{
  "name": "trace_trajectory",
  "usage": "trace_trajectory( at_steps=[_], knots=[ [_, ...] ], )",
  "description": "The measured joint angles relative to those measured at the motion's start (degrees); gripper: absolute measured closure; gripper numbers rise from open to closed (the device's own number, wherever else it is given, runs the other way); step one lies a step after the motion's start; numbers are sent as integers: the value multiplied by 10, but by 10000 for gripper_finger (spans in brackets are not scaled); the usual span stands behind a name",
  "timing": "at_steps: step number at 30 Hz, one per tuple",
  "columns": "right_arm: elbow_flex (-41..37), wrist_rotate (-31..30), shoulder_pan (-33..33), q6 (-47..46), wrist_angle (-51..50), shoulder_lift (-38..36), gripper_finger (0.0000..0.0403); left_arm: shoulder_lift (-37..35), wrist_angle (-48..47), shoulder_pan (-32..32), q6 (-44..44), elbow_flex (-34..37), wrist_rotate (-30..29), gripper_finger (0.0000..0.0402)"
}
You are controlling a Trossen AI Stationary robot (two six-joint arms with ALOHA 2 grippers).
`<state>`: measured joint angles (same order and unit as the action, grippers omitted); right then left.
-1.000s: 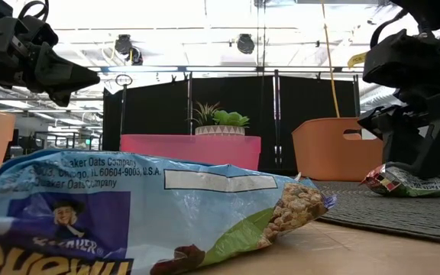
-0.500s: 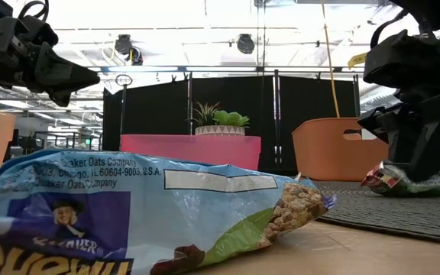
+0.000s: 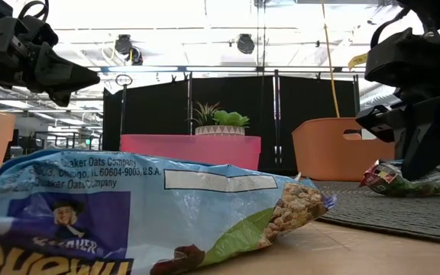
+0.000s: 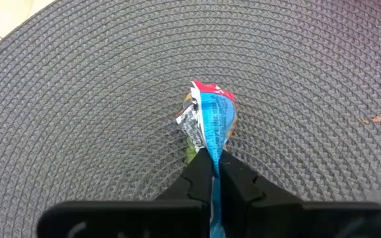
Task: Pick and place Granola Bars by type
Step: Put the green/red granola bar into the top right orange bin
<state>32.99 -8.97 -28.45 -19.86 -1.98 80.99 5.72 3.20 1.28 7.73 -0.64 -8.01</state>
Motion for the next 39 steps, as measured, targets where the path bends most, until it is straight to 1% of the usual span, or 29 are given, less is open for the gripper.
trace_trajectory(
  at_steps=[10, 14, 17, 27, 30, 36, 39],
  knots=[
    [0, 1, 0, 11, 0, -1, 400, 0, 0, 0, 0, 0, 0, 330],
    [0, 2, 0, 19, -3, -15, 401, 0, 0, 0, 0, 0, 0, 330],
    [0, 2, 0, 29, -16, -44, 401, 0, 0, 0, 0, 0, 0, 330],
    [0, -19, 0, 30, -106, -167, 402, 0, 0, 0, 0, 0, 0, 330],
    [0, -32, 0, 30, -121, -193, 402, 0, 0, 0, 0, 0, 0, 330],
    [0, -36, 0, 28, -168, -241, 402, 0, 0, 0, 0, 0, 0, 330],
    [0, -63, 0, 25, -188, -267, 402, 0, 0, 0, 0, 0, 0, 330]
  ],
)
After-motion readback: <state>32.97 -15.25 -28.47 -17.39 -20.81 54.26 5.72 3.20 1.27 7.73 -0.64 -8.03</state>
